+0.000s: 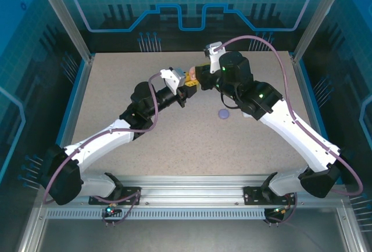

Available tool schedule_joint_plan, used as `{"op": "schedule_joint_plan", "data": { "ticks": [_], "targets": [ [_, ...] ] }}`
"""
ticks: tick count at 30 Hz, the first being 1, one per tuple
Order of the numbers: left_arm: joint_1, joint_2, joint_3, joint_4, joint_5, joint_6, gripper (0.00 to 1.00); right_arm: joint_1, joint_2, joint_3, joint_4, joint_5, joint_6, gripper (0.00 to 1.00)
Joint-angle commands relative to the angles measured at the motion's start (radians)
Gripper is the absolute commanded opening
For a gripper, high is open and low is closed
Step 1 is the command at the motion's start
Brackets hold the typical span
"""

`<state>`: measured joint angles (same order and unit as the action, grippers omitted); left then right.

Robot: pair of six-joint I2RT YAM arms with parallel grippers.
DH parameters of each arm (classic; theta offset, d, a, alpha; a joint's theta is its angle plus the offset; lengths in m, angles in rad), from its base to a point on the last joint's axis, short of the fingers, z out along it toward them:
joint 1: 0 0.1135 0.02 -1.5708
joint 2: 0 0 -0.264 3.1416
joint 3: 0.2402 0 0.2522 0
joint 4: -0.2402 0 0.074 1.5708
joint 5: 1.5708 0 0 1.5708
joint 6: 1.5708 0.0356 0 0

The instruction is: Insert the wireless bluetooth earbuds into the charging case

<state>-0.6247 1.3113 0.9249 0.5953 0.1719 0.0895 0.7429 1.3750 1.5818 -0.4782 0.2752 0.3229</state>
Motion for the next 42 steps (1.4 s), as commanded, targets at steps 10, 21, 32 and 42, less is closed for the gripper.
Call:
{"op": "schedule_joint_plan", "data": {
  "ticks": [10, 21, 32, 42],
  "targets": [
    [-0.006, 0.001, 0.046, 0.013, -0.031, 0.038, 0.0, -0.016, 0.003, -0.025, -0.016, -0.081, 0.018, 0.16],
    [-0.007, 0.002, 0.048, 0.012, -0.038, 0.034, 0.0, -0.016, 0.026, -0.014, -0.043, -0.068, 0.024, 0.16],
    [-0.007, 0.006, 0.029, 0.012, -0.032, 0.012, 0.0, -0.075, 0.049, 0.08, -0.046, -0.079, 0.107, 0.44],
    [-0.007, 0.009, 0.0, 0.023, -0.041, 0.006, 0.0, -0.158, -0.012, 0.116, -0.068, -0.172, 0.17, 0.66]
  ]
}}
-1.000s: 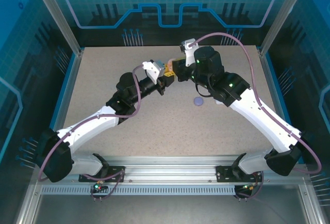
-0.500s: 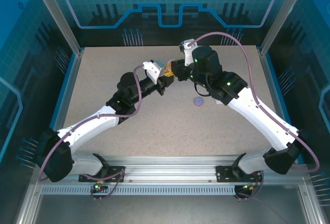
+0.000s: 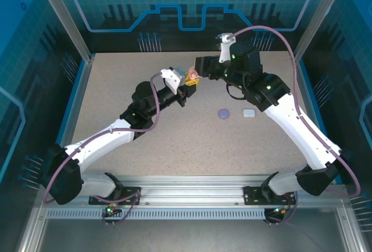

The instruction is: Insert the wireless bluetooth earbuds into the charging case

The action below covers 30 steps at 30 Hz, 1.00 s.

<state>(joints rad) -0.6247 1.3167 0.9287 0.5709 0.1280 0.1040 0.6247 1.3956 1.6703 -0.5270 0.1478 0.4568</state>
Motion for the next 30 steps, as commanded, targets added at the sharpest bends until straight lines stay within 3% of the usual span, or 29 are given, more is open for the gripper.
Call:
{"op": "schedule_joint_plan", "data": {
  "ticks": [1, 9, 20, 30],
  "targets": [
    [-0.007, 0.004, -0.007, 0.047, 0.002, -0.009, 0.0, -0.056, -0.031, 0.026, -0.029, -0.056, 0.041, 0.66],
    [-0.007, -0.001, -0.043, 0.031, 0.035, 0.001, 0.0, -0.148, 0.13, 0.186, -0.249, -0.153, 0.023, 0.67],
    [-0.007, 0.005, -0.063, 0.01, 0.084, -0.007, 0.0, -0.152, 0.469, 0.527, -0.514, -0.275, -0.043, 0.64],
    [-0.006, 0.041, -0.031, 0.006, 0.075, -0.001, 0.0, -0.117, 0.451, 0.471, -0.544, -0.292, -0.079, 0.59]
  ]
}}
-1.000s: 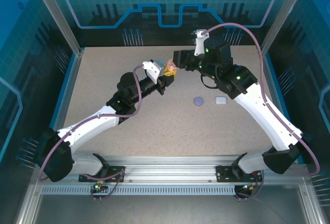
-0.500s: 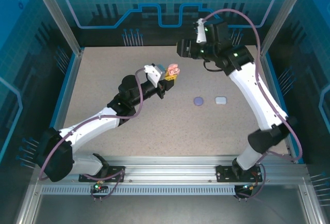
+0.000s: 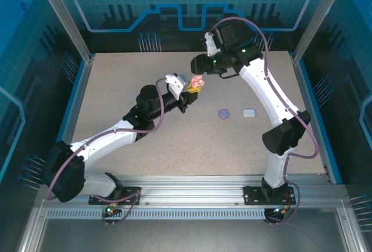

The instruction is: Insert the wireless bluetooth earbuds into the charging case

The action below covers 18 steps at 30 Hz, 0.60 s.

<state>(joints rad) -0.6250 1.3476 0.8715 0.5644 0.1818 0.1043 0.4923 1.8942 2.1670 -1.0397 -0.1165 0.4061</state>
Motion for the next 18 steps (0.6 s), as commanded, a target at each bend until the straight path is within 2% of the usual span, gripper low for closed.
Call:
{"op": "schedule_joint_plan", "data": {
  "ticks": [1, 10, 18],
  "targets": [
    [-0.007, 0.013, 0.03, 0.013, 0.019, -0.002, 0.0, 0.019, -0.061, -0.045, -0.027, -0.029, -0.029, 0.59],
    [-0.006, 0.024, 0.047, 0.019, -0.014, -0.001, 0.0, 0.034, -0.187, -0.231, 0.023, -0.039, -0.018, 0.56],
    [-0.007, 0.03, 0.056, 0.01, -0.018, -0.013, 0.0, 0.024, -0.241, -0.277, 0.051, 0.012, 0.02, 0.57]
  ]
}}
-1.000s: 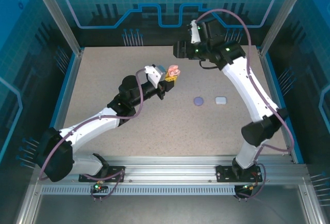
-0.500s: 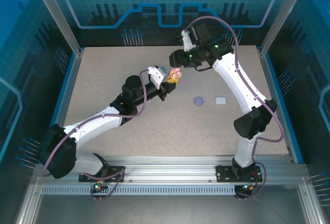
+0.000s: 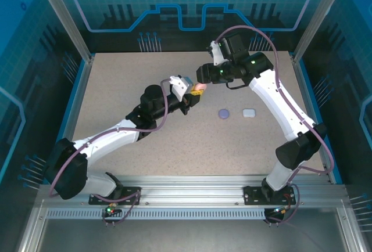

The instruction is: Insert the wireless bluetooth earbuds into the charging case

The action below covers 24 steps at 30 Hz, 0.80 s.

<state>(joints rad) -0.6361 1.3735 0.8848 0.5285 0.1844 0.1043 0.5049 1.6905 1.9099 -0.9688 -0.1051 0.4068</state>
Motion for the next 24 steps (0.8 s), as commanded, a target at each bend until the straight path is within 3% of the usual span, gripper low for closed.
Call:
{"op": "schedule_joint_plan", "data": {
  "ticks": [1, 10, 24],
  "targets": [
    [0.005, 0.004, 0.04, 0.045, -0.02, -0.017, 0.0, 0.0, -0.046, -0.023, -0.012, 0.017, 0.036, 0.58],
    [0.004, 0.013, -0.015, 0.013, -0.057, -0.113, 0.0, -0.145, -0.175, -0.189, 0.1, 0.073, 0.141, 0.65],
    [0.004, 0.133, -0.036, -0.163, -0.098, -0.442, 0.0, -0.251, -0.407, -0.592, 0.205, 0.157, 0.075, 0.67]
  ]
}}
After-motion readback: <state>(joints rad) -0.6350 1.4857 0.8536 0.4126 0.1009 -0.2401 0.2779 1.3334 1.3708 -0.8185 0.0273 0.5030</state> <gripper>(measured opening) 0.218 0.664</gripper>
